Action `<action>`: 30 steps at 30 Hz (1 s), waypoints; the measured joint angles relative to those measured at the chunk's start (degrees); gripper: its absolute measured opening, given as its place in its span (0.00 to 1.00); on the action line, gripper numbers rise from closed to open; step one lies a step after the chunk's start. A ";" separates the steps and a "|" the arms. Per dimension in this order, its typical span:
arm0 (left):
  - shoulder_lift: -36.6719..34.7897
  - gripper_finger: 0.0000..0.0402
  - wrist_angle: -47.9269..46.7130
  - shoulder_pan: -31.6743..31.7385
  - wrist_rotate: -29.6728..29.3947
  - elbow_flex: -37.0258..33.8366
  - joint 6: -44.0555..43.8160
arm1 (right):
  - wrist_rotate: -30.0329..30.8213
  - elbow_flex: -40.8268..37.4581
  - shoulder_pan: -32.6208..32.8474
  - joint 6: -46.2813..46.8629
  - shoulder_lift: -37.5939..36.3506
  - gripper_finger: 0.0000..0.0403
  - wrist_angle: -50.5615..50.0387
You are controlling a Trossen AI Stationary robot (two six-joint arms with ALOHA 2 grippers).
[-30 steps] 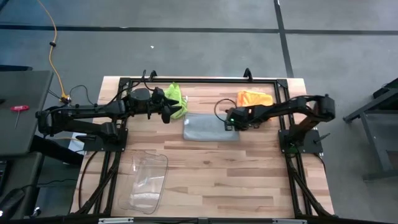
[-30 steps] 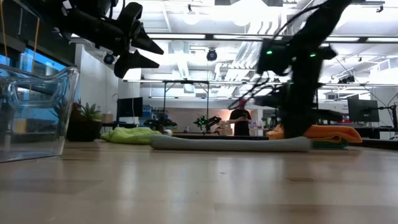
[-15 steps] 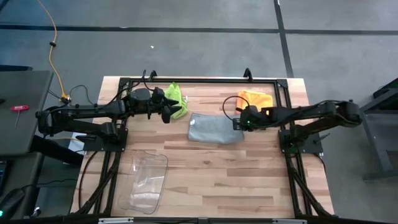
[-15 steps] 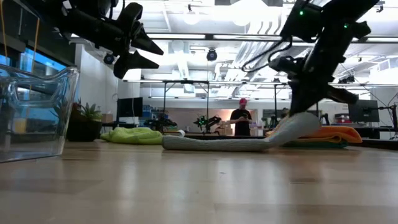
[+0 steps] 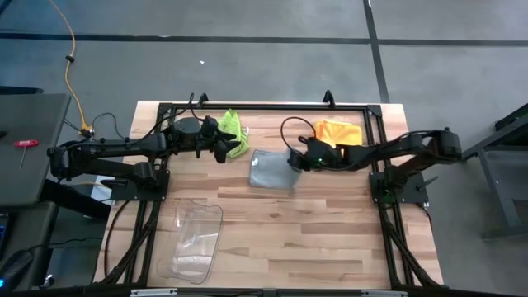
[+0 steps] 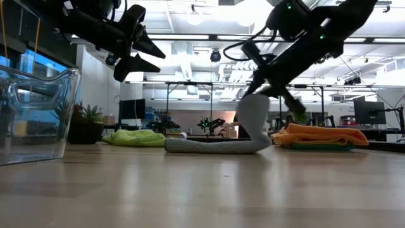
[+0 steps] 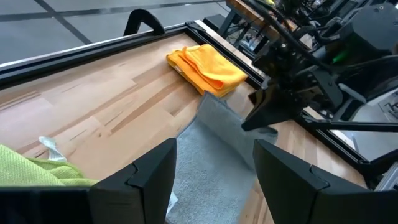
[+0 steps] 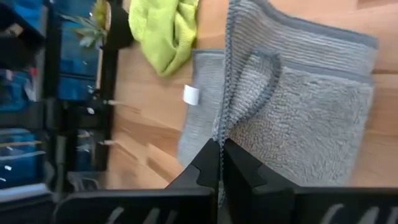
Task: Fold microfiber towels
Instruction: Fold the light blue towel
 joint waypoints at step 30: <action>0.02 0.50 -1.31 0.00 0.42 0.00 0.22 | -1.75 10.97 0.63 3.61 17.83 0.12 5.38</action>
